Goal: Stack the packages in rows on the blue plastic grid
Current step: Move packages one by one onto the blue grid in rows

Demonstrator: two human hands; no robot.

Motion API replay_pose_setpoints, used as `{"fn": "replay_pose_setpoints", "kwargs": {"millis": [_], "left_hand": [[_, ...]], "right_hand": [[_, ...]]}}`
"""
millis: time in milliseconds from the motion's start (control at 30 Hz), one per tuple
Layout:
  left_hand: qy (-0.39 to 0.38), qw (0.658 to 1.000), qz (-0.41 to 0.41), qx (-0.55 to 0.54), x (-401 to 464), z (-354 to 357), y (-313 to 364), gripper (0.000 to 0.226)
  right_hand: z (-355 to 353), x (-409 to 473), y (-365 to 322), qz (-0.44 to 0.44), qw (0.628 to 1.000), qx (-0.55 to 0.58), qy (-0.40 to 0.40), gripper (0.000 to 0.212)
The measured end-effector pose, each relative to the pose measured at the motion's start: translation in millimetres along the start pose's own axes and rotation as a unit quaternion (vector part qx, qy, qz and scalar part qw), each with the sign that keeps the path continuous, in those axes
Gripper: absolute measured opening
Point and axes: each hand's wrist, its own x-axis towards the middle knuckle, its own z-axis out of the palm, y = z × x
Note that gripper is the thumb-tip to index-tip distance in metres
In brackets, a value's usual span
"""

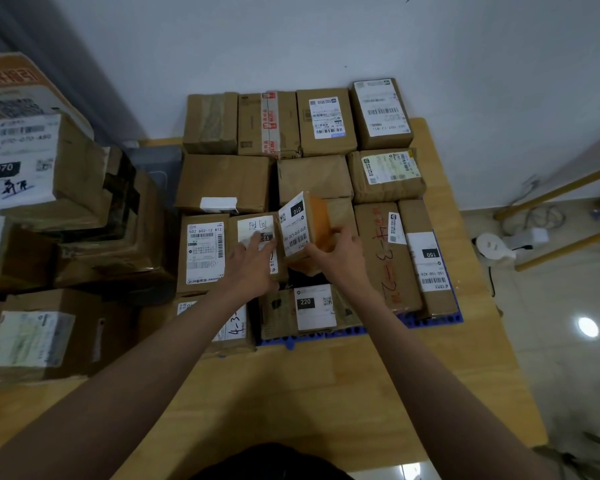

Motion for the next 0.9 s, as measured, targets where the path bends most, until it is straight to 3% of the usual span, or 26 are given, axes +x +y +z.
{"fn": "replay_pose_setpoints", "kwargs": {"millis": [233, 400, 633, 767, 900], "left_hand": [[-0.016, 1.000, -0.002, 0.011, -2.1, -3.6, 0.6, 0.101], [-0.018, 1.000, -0.004, 0.010, -3.2, -3.7, 1.4, 0.101], [-0.009, 1.000, -0.001, 0.004, 2.6, -2.2, 0.0, 0.096], [0.041, 0.999, 0.006, -0.004, 5.2, -4.8, 5.5, 0.085], [0.104, 0.992, 0.072, -0.007, 7.3, -2.2, 19.5, 0.075]], "right_hand": [[6.8, -12.0, -12.0, -0.039, 0.991, -0.113, 0.059, 0.075], [15.6, -12.5, -14.1, -0.024, 0.986, -0.162, 0.037, 0.083], [31.6, -3.7, -13.8, -0.041, 0.971, -0.237, 0.012, 0.069], [15.4, 1.8, -1.6, -0.046, 0.965, -0.254, 0.047, 0.068], [-7.3, 8.8, 14.4, 0.027, 0.969, -0.234, 0.071, 0.070]]}}
